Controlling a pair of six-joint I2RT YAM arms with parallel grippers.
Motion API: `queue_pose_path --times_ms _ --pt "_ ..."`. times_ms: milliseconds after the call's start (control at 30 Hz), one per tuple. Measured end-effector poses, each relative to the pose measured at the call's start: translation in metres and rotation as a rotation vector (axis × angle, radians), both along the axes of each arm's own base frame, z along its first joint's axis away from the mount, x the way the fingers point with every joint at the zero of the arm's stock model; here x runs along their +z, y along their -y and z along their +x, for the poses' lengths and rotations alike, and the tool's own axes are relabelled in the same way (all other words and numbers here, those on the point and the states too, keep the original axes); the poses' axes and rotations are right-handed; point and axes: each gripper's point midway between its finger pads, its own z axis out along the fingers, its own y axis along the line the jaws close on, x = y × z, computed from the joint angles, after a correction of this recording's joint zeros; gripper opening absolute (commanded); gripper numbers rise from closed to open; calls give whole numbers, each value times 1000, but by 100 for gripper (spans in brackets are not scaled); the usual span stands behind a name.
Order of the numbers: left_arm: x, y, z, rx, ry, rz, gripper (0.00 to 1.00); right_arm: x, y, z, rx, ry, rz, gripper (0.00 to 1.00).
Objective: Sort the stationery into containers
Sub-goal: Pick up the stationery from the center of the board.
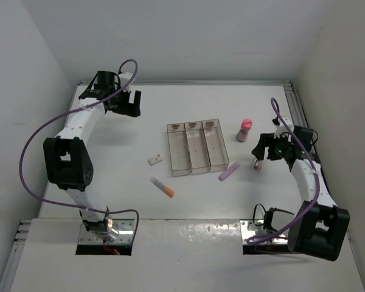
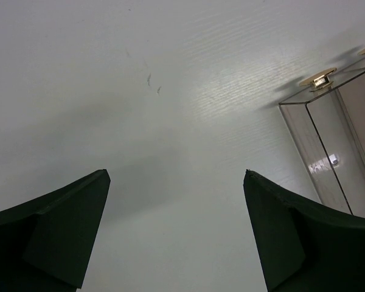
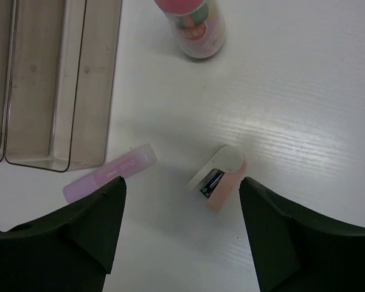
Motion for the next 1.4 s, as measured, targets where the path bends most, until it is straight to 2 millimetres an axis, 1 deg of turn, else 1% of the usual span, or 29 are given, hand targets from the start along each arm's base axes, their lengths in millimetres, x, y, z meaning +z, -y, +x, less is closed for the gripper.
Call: queue_pose_path --times_ms 100,200,267,400,533,700,767,967,1067,1100,1167,1200,1267,1300,1400 --pt "0 0 0 1 1 -4 99 5 -3 8 17 43 -1 74" --pt "1 -2 0 2 1 -12 99 5 -13 16 53 93 -10 74" --pt "1 -5 1 8 0 -16 99 1 -23 21 81 115 -19 75" --pt "0 -16 1 28 -4 -19 99 -13 -35 35 109 133 -45 76" --pt "4 -32 2 61 -1 -22 99 -19 -34 55 87 169 -85 78" --pt "7 -45 3 84 4 -21 100 -25 -30 76 53 201 -123 78" --pt "7 -46 4 82 7 -20 100 -27 -29 83 37 204 -126 78" --pt "7 -48 3 77 4 -16 100 -28 -33 108 21 225 -113 77" --pt "8 -48 3 76 5 -14 100 -27 -38 119 28 239 -106 72" --pt "8 -48 2 75 4 -13 100 -28 -39 123 30 243 -105 67" --pt "7 -49 2 75 1 -10 100 -28 -41 129 33 249 -103 61" --pt "7 -49 2 76 0 -9 100 -29 -41 132 33 253 -101 54" --pt "6 -50 1 78 -2 -7 100 -31 -42 136 31 253 -100 48" --pt "6 -51 1 80 -3 -5 100 -32 -42 138 30 252 -99 41" --pt "6 -55 0 84 -5 0 100 -32 -42 144 28 258 -96 31"
